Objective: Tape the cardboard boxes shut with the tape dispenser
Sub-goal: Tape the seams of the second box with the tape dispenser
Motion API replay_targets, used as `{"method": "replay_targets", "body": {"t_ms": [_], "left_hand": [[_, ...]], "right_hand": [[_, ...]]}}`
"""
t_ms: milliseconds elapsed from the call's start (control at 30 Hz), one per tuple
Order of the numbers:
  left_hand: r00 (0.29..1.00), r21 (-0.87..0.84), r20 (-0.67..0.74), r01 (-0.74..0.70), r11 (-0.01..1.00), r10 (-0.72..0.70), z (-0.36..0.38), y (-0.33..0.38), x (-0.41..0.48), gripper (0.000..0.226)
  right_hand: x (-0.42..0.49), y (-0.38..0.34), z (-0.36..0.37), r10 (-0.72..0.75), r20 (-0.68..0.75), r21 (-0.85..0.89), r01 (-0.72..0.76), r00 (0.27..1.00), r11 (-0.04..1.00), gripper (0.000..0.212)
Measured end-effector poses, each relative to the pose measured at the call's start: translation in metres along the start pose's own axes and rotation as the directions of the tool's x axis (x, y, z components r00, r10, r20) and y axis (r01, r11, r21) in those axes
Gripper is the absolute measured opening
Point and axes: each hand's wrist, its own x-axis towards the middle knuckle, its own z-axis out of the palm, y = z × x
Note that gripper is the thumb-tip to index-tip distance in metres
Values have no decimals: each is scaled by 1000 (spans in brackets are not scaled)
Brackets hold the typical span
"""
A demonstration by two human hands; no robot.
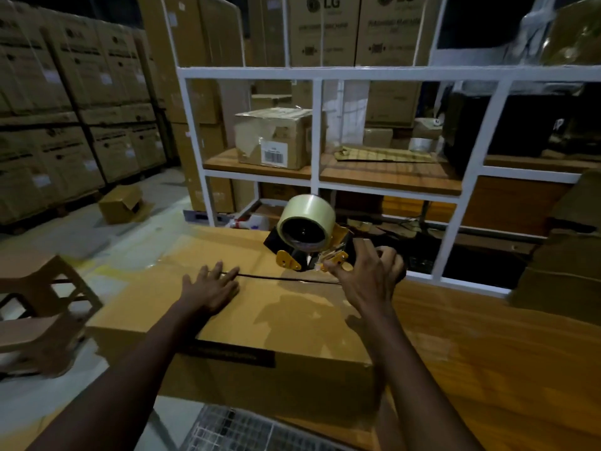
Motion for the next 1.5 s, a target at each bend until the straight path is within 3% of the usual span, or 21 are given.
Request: {"method": "replay_targets", "body": {"t_ms": [200,267,433,533,733,900,1133,1200,1367,1500], "left_hand": [[994,-16,-30,100,995,-100,-2,-114,8,58],[997,-37,-30,74,997,-75,-5,-137,13,60],[997,-4,-57,59,998,-59,-10,-133,2,65],[996,-80,-76,45,996,-51,-1,-113,-25,70],[983,-258,-83,-180,949,164,14,-83,-84,73],[942,-72,-94,-328,942,321,15,-104,-69,82],[921,-19,-78,-383,924,381,-16,-126,28,57],[922,-64,-88,-382,922,377,-18,-126,48,56],[939,-377,-221,-333,864,265,7,-130,62,63],[929,-454,-345,-288,843,132,22,-126,32,68]], "right_hand": [[-10,-89,40,-81,21,-53,82,996,995,62],[-14,-109,53,-91,33,-66,93,995,994,60],[-22,-140,77,-52,46,-78,55,998,995,57],[-22,-148,83,-38,41,-65,41,998,997,57],[-25,-158,74,-15,18,9,15,1000,1000,48],[-34,-160,67,23,17,10,-23,1000,1000,49],[-45,-160,58,55,20,4,-55,998,998,47],[-46,-157,56,64,15,-17,-63,998,998,47],[-46,-148,51,83,7,-42,-83,997,996,48],[-49,-142,43,76,32,-36,-75,997,997,47]]}}
